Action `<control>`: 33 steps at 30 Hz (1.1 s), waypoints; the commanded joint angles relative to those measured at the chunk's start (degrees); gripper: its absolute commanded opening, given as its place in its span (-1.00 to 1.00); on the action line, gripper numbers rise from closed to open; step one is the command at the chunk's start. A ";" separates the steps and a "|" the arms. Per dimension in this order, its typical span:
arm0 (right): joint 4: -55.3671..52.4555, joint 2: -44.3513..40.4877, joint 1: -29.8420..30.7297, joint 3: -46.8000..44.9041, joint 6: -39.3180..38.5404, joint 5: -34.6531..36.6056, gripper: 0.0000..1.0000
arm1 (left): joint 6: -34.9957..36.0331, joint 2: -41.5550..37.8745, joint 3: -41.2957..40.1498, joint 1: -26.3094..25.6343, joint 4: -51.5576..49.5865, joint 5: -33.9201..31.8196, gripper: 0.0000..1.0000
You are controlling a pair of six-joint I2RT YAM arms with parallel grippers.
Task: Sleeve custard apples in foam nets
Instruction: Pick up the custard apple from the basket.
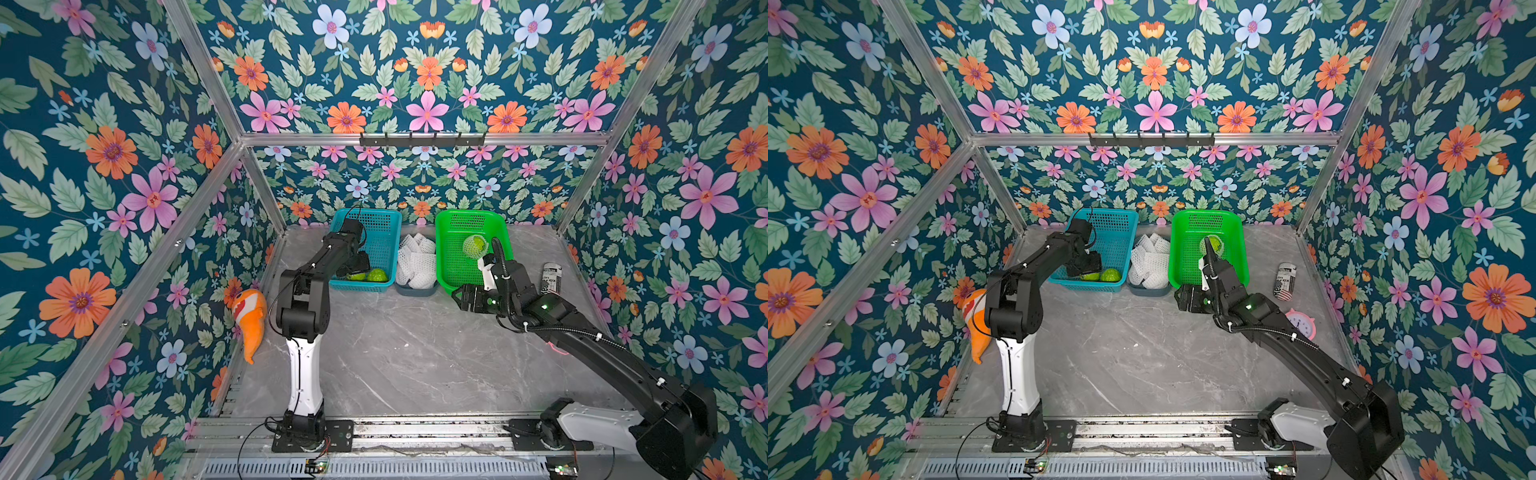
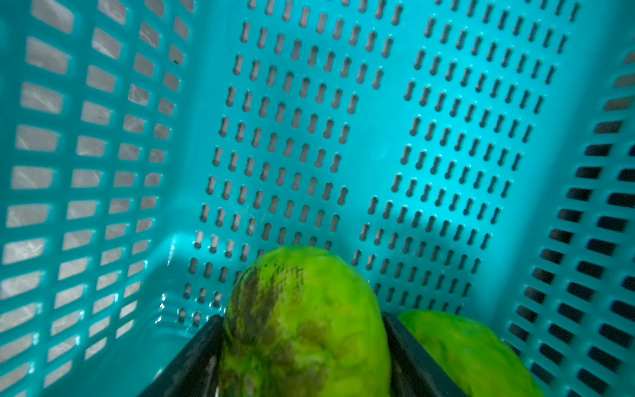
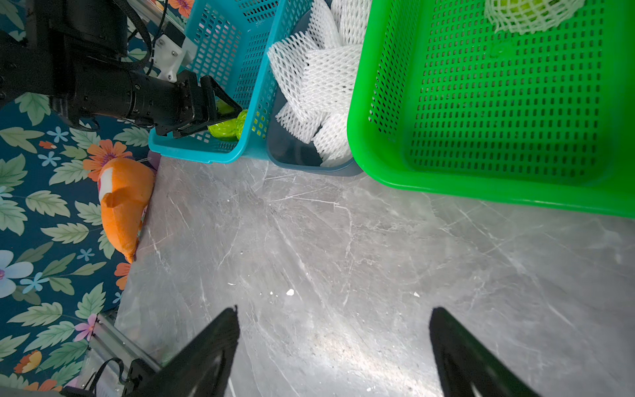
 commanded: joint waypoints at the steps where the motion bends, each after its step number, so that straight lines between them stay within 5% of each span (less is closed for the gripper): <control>1: 0.39 0.18 0.05 0.29 0.62 0.58 0.74 | 0.80 -0.28 -0.25 0.11 -0.34 -0.37 0.54; 9: 1.41 0.62 0.05 -0.14 1.10 -0.56 0.73 | 1.38 -1.81 -2.77 -0.01 -0.57 -0.25 0.66; 17: 1.82 0.22 0.05 -0.34 1.43 -0.57 0.73 | 2.08 -2.00 -3.30 0.00 -0.58 -0.63 0.33; 33: 2.10 -0.11 0.05 -0.19 2.09 -0.74 0.73 | 2.98 -11.25 -0.15 -2.99 -2.97 -0.29 0.24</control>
